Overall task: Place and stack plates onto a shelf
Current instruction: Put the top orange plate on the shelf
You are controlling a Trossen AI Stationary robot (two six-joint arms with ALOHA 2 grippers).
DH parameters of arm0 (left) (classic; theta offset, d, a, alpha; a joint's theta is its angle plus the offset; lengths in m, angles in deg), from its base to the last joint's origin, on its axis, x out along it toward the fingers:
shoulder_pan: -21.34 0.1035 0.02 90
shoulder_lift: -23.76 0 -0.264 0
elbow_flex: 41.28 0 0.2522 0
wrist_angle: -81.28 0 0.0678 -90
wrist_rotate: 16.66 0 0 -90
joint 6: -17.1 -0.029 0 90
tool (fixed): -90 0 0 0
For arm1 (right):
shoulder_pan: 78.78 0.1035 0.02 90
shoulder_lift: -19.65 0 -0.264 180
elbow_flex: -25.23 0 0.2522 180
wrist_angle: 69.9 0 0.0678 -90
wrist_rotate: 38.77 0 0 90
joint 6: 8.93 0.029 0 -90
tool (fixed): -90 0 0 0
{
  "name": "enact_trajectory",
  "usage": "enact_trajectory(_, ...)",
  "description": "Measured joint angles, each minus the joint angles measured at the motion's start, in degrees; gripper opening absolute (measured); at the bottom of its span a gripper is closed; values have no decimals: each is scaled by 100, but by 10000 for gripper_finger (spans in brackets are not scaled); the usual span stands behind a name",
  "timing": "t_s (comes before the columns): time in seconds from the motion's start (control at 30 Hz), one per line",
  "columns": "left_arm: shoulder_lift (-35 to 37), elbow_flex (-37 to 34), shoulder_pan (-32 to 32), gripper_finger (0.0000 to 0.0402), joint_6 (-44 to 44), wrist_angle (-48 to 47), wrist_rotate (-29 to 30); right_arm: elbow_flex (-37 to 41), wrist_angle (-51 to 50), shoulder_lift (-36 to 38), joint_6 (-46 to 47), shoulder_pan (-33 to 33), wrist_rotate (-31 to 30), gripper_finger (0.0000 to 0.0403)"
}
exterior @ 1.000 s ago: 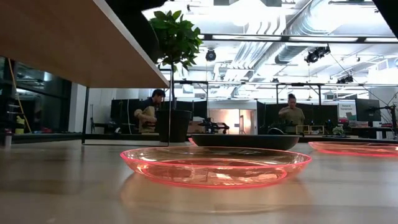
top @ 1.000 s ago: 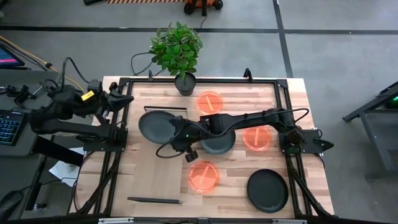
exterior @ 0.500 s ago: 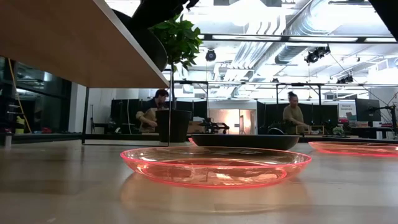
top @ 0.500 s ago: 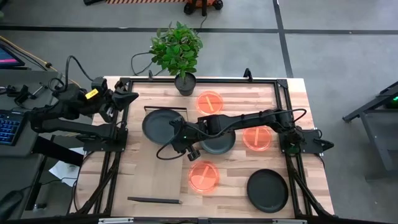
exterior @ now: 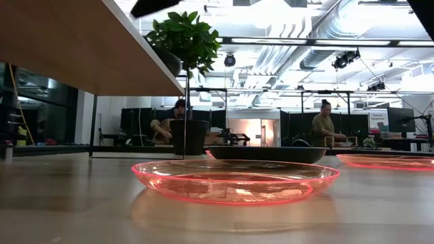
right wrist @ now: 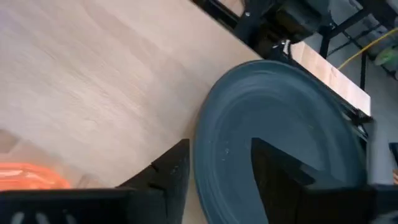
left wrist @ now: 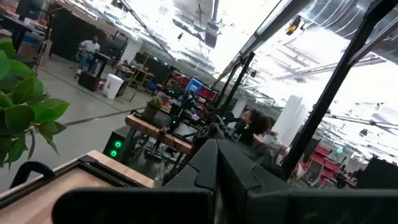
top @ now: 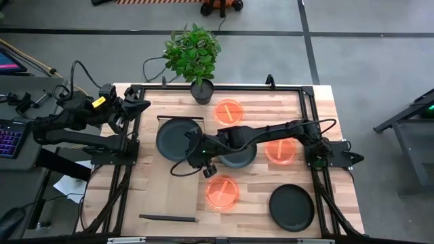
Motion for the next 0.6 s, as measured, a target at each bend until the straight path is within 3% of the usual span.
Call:
enact_trajectory(0.2,-2,0,0,0,-88,-10,4,-696,-2129,291,1427,-242,83,158)
enact_trajectory(0.33,-2,0,0,0,-136,-46,4,-336,-3641,637,2497,-469,352,158)
enact_trajectory(0.43,-2,0,0,0,-138,-55,4,649,-3848,1088,3016,-496,202,158)
enact_trajectory(0.6,-2,0,0,0,-108,-81,4,3397,-2088,2490,4175,-364,-336,158)
